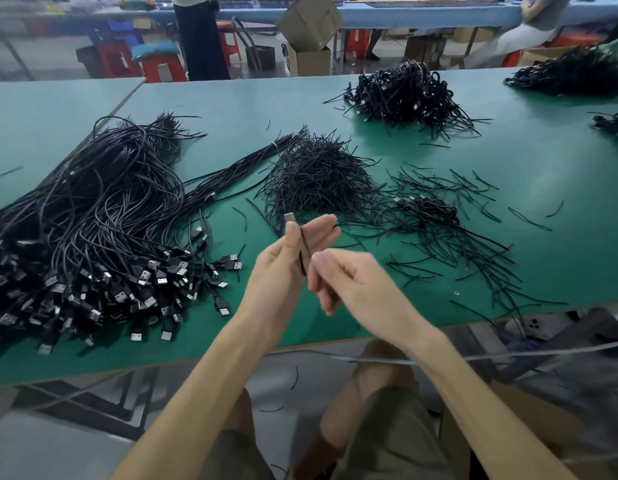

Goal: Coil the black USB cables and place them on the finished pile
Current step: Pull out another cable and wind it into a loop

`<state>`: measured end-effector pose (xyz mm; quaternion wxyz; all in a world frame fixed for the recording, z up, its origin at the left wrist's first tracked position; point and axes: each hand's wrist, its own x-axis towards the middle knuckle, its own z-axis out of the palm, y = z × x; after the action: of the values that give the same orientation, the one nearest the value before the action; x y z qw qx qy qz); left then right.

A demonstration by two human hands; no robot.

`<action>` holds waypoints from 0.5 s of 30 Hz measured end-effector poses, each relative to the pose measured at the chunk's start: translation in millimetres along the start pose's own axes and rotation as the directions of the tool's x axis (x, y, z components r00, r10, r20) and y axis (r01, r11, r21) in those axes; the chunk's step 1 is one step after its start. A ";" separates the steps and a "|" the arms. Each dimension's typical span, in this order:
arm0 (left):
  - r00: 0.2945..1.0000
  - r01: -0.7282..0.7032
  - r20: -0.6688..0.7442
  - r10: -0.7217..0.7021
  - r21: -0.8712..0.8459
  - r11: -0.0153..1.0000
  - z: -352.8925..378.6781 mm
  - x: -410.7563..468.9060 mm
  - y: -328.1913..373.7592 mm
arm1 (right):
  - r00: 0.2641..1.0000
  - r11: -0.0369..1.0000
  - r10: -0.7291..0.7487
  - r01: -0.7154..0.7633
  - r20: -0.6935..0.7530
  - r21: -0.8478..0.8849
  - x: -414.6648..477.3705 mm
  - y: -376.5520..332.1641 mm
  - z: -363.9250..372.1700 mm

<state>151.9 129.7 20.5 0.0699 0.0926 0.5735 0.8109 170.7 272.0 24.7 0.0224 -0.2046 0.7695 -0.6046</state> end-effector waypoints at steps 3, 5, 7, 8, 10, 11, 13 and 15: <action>0.999 0.045 -0.013 -0.051 -0.298 0.954 -2.7 4.0 11.8 | 0.993 0.987 0.095 -0.085 0.067 -0.139 -1.3 15.6 12.4; 0.997 0.080 0.036 -0.072 -0.364 0.928 -8.5 3.8 19.3 | 0.991 0.942 0.135 -0.132 -0.011 -0.309 0.8 22.9 4.4; 0.995 0.096 0.049 -0.085 -0.323 0.942 -15.7 1.3 22.0 | 0.994 0.844 0.068 -0.105 -0.090 -0.526 4.6 28.2 -7.0; 0.996 0.086 0.047 -0.076 -0.266 0.960 -20.8 -0.5 21.9 | 0.995 0.762 0.028 -0.080 -0.091 -0.643 7.5 30.2 -12.0; 0.998 0.019 0.062 -0.016 -0.053 0.998 -32.0 -5.1 20.5 | 0.999 0.606 0.008 -0.037 -0.041 -0.794 15.8 32.2 -20.4; 0.995 -0.025 0.094 0.014 0.108 0.994 -36.3 -6.5 19.2 | 0.999 0.559 0.031 -0.043 -0.030 -0.828 19.8 33.3 -25.1; 0.981 -0.099 0.194 0.009 0.457 0.884 -38.6 -7.8 12.9 | 0.995 0.555 0.080 -0.100 -0.067 -0.826 23.0 35.3 -33.7; 0.968 -0.127 0.240 -0.069 0.711 0.692 -35.3 -8.0 0.5 | 0.991 0.628 0.033 -0.119 -0.127 -0.769 23.5 34.1 -36.7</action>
<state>151.5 95.4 8.9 0.0863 0.2221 0.8304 0.5037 129.1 304.1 7.5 -0.0806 -0.1311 0.9625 -0.2235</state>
